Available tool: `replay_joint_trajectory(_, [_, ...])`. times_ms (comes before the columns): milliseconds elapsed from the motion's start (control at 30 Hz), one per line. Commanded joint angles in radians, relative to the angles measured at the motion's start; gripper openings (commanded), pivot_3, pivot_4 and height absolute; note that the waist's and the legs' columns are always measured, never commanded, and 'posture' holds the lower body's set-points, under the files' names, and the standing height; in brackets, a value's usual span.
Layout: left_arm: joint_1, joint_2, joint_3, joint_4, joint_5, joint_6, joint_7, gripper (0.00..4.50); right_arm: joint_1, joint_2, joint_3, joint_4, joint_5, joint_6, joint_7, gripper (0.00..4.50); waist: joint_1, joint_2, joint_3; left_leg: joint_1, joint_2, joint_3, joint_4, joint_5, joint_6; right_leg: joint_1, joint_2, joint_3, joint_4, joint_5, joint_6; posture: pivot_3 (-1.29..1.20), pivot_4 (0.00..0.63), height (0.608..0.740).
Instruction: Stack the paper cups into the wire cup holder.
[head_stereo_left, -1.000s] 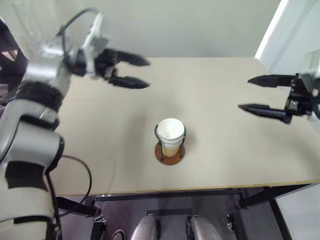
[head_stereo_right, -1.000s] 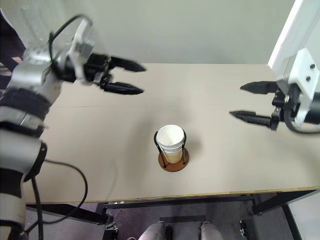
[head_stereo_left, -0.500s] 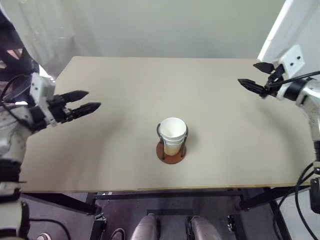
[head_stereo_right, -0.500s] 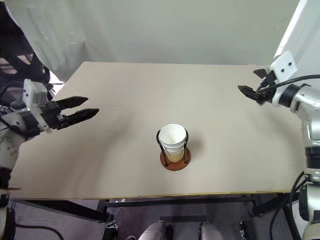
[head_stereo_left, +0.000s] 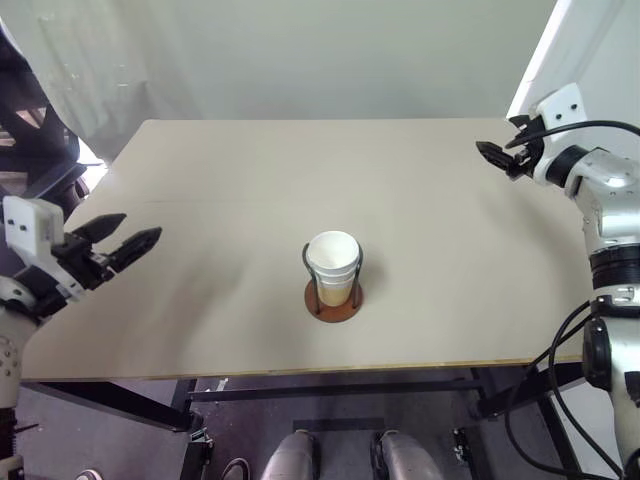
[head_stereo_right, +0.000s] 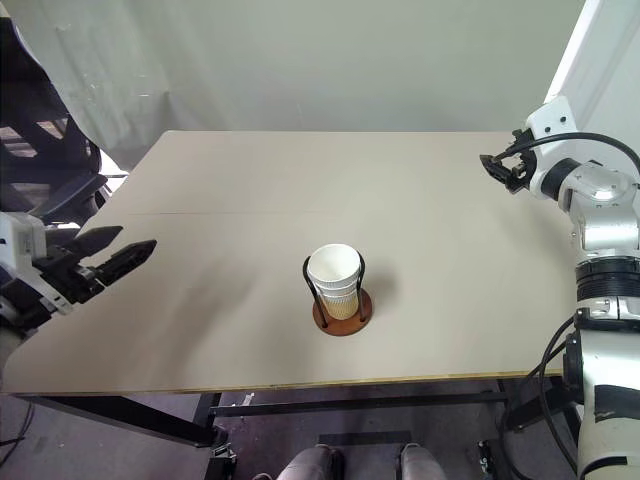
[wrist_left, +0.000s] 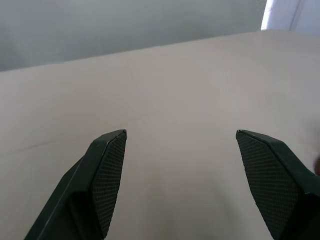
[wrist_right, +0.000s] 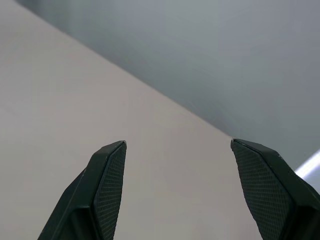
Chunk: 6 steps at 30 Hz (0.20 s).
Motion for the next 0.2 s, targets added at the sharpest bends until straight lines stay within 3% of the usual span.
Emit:
replay_joint_trajectory(33, [-0.012, 0.004, 0.039, -0.05, 0.003, 0.019, 0.021, 3.73, -0.021, 0.005, -0.035, -0.021, 0.004, -0.015, -0.021, 3.42, -0.002, 0.0, 0.0, 0.0, 0.0, 0.0, 0.0, 0.0, 0.0, -0.001, 0.0, 0.0, 0.002, 0.0, -0.001, 0.0, 0.15, 0.74])
replay_joint_trajectory(200, [-0.023, 0.002, 0.026, -0.063, 0.017, 0.051, 0.047, 3.73, 0.01, 0.008, -0.056, -0.076, 0.063, 0.005, 0.066, 3.42, -0.002, 0.0, 0.0, 0.0, 0.0, -0.001, -0.001, 0.0, -0.002, -0.002, 0.001, 0.0, 0.003, -0.002, -0.003, 0.0, 0.15, 0.74])
